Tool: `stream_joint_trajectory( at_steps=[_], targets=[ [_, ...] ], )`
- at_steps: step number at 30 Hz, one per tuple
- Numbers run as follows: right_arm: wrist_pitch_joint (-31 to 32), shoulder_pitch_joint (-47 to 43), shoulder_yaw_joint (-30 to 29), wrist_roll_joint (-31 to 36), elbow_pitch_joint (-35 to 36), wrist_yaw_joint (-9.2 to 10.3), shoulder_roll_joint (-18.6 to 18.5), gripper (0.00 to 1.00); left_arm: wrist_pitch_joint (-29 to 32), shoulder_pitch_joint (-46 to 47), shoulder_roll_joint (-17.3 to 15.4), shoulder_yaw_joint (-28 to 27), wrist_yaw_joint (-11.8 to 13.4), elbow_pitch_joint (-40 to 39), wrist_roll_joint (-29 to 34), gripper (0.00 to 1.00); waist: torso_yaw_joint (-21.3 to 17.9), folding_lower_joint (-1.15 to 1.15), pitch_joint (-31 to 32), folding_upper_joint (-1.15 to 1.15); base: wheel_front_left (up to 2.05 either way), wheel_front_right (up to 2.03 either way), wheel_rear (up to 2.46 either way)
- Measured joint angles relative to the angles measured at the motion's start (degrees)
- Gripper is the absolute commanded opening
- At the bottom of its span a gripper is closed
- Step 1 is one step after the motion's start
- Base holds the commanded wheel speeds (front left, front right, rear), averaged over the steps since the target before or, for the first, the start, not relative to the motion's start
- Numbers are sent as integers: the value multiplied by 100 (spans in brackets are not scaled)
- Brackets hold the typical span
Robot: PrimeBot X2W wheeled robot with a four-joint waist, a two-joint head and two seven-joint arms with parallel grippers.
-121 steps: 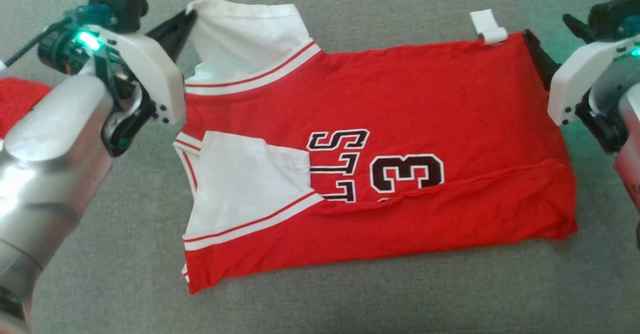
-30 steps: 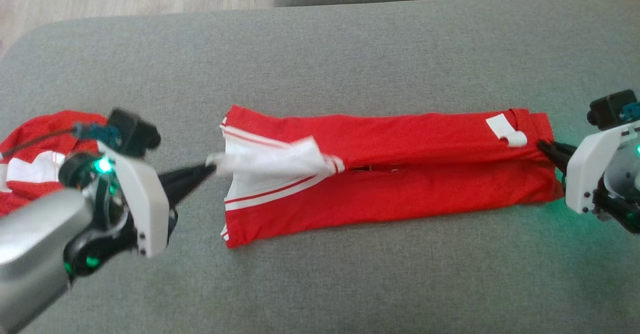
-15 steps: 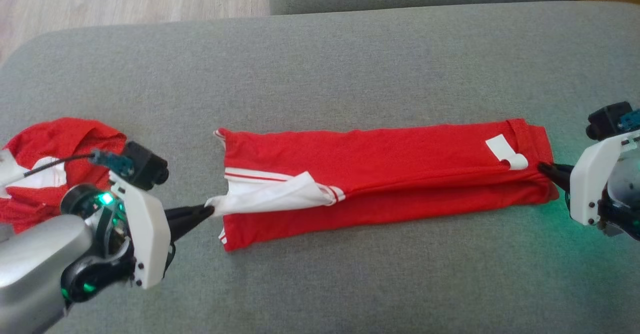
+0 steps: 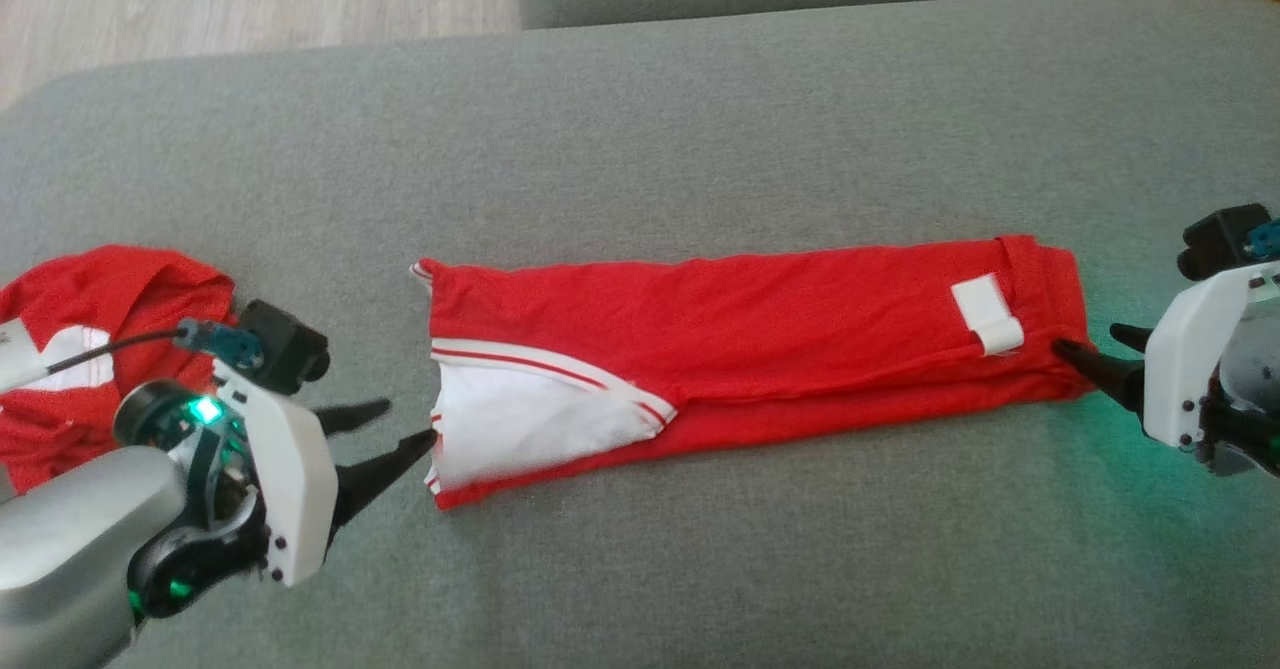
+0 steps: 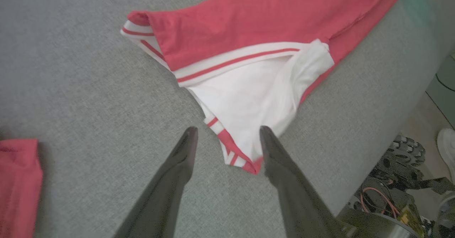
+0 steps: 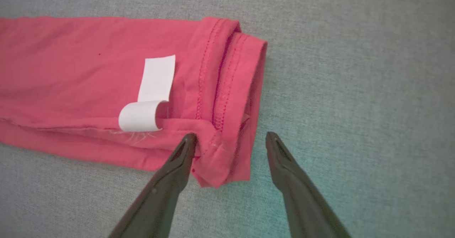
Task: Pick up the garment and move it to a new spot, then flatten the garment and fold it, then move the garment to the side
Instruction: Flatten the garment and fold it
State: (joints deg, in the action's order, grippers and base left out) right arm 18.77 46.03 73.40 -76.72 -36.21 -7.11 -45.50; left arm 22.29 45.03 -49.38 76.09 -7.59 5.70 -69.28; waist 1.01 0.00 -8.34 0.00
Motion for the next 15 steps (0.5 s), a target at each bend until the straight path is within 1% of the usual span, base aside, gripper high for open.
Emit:
stream_joint_trajectory(
  at_steps=[2, 4, 6, 8, 10, 13, 15],
  targets=[
    [15, -1, -19, -54, -25, 0, 0, 100, -169, -9, 23, -9, 1, 97, 79, 100, -40, 0, 38, 0, 0, 0, 0],
    [-22, -1, -200, -293, -56, 0, 0, 100, -617, -15, 92, -114, 60, 231, 202, 100, -110, 0, 100, 0, 0, 0, 0],
    [-247, 1, -336, -353, -30, 0, 0, 100, -1029, -21, 165, -275, 145, 331, 313, 100, -156, 0, 151, 0, 0, 0, 0],
    [-568, 3, -461, -354, 57, 1, 0, 100, -1543, -37, 266, -528, 385, 474, 333, 100, -198, 0, 209, 0, 0, 0, 0],
    [-1038, 8, -648, -380, 179, 1, 7, 100, -2213, -61, 375, -827, 697, 635, 400, 100, -246, 0, 268, 0, 0, 0, 0],
    [-1945, 12, -881, -263, 307, 1, 44, 100, -3052, -170, 537, -1204, 1070, 781, 381, 100, -306, 0, 359, 0, 0, 0, 0],
    [-2620, 6, -1053, -113, 308, 1, 121, 100, -3442, -354, 677, -1427, 1285, 840, 323, 100, -338, 0, 423, 0, 0, 0, 0]
  ],
)
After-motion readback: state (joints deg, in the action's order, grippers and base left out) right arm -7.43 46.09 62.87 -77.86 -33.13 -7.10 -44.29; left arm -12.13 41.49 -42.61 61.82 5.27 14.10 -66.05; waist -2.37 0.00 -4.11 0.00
